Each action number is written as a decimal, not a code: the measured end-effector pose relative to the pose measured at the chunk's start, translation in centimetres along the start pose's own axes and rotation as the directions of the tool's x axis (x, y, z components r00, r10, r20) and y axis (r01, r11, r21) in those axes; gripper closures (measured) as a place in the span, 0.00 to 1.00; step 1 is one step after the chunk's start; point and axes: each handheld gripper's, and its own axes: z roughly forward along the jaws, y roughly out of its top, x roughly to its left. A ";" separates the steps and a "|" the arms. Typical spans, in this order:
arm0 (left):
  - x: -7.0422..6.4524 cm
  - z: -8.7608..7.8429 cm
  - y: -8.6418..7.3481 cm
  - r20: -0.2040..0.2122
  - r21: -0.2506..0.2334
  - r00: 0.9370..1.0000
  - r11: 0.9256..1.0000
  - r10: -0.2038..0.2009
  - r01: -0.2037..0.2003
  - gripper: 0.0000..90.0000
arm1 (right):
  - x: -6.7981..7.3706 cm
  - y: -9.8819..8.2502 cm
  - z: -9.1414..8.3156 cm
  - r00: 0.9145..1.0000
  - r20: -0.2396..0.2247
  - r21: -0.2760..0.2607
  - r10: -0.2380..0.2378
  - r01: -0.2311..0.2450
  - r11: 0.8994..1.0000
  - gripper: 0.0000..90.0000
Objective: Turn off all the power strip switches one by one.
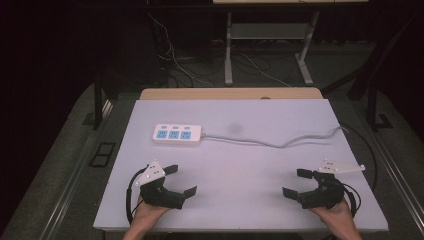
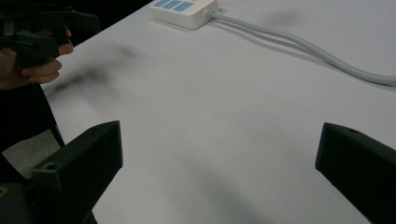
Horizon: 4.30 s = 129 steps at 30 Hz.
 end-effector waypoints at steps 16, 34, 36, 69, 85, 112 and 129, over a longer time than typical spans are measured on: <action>-0.1 0.2 0.0 0.002 0.035 1.000 0.999 0.005 -0.005 0.00 | 0.1 0.0 0.3 1.000 -0.003 0.008 -0.001 0.002 1.000 0.01; -0.6 0.6 0.3 0.008 0.099 1.000 0.995 0.013 -0.014 0.00 | 0.2 -0.1 0.5 1.000 -0.016 0.031 -0.009 0.009 0.999 0.01; -0.7 0.6 0.4 0.010 0.106 1.000 0.994 0.016 -0.017 0.00 | 0.2 -0.1 0.5 1.000 -0.017 0.032 -0.010 0.010 0.999 0.01; 1.4 -0.8 3.1 -0.002 0.159 1.000 0.987 0.010 -0.009 0.00 | 0.1 -0.1 0.6 1.000 -0.017 0.039 -0.009 0.009 0.999 0.01; 2.6 -1.3 5.3 -0.012 0.183 1.000 0.983 0.017 -0.015 0.00 | -0.3 0.0 0.9 1.000 -0.009 0.037 -0.004 0.004 0.999 0.01; 5.2 -1.8 8.7 -0.055 0.245 0.997 0.969 0.056 -0.041 0.00 | -0.6 -0.1 1.4 1.000 -0.003 0.055 -0.005 0.005 0.998 0.01; 9.0 -1.7 10.9 -0.116 0.280 0.992 0.960 0.058 -0.023 0.00 | -0.7 -0.2 1.5 1.000 -0.005 0.060 -0.003 0.004 0.998 0.01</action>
